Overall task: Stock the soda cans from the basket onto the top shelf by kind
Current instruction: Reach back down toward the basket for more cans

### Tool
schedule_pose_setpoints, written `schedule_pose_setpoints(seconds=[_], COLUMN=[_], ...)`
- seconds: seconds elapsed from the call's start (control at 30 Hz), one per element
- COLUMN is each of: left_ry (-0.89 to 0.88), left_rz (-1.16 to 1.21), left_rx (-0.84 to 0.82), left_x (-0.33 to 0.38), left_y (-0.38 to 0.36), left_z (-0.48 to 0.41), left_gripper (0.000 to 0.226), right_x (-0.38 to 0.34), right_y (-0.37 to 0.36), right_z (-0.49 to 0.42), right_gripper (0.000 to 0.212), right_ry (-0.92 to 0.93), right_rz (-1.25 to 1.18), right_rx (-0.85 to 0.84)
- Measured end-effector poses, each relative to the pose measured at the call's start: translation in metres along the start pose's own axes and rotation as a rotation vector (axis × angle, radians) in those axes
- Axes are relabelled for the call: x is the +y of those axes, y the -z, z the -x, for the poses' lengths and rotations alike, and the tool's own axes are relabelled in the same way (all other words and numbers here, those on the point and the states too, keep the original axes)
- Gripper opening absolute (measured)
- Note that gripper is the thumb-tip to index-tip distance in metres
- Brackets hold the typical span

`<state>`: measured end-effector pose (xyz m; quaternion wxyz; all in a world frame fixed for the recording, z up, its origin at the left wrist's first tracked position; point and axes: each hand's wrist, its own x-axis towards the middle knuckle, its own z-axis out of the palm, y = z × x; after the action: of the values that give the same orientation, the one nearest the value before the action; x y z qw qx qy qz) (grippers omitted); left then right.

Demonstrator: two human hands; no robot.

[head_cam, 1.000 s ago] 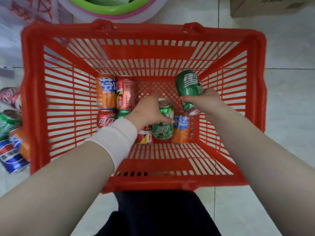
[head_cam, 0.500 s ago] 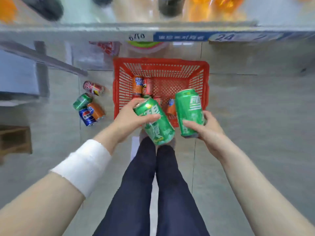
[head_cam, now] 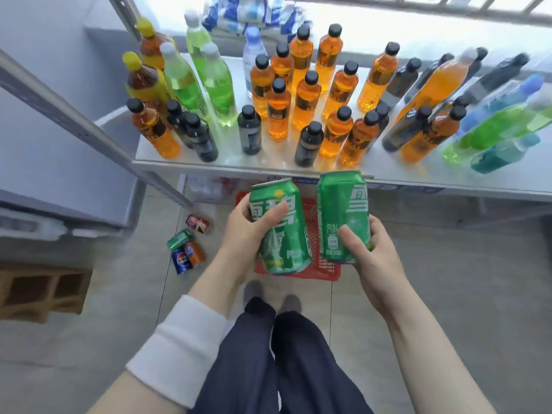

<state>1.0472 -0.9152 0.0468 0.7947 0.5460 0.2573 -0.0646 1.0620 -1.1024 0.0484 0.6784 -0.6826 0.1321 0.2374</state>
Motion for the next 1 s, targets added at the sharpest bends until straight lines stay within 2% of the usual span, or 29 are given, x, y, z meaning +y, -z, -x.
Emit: schedule_pose_setpoints(seconds=[0.1, 0.27, 0.43, 0.57, 0.77, 0.87, 1.0], left_ry=[-0.097, -0.298, -0.452, -0.538, -0.669, -0.738, -0.798], left_rz=[0.015, -0.022, -0.069, -0.07, -0.171, -0.218, -0.314], left_rx=[-0.021, -0.045, -0.053, -0.067, -0.073, -0.056, -0.021], left_x=[0.045, 0.118, 0.181, 0.217, 0.263, 0.292, 0.332], left_y=[0.005, 0.014, 0.012, 0.003, -0.018, -0.032, -0.046], left_z=[0.009, 0.02, 0.026, 0.029, 0.023, 0.013, -0.01], left_gripper=[0.044, 0.064, 0.068, 0.045, 0.042, 0.038, 0.061], right_x=[-0.029, -0.079, -0.134, -0.166, -0.22, -0.253, -0.301], right_y=[-0.018, -0.049, -0.068, -0.075, -0.077, -0.073, -0.066], right_z=[0.014, 0.027, 0.03, 0.028, 0.013, -0.003, -0.031], right_gripper=[0.096, 0.095, 0.095, 0.099, 0.11, 0.094, 0.068], right_ry=[0.049, 0.187, 0.336, 0.432, 0.542, 0.583, 0.656], right_rz=[-0.022, -0.102, -0.108, -0.136, -0.109, -0.074, -0.026], right_rx=[0.006, -0.04, -0.075, -0.062, -0.052, -0.042, -0.079])
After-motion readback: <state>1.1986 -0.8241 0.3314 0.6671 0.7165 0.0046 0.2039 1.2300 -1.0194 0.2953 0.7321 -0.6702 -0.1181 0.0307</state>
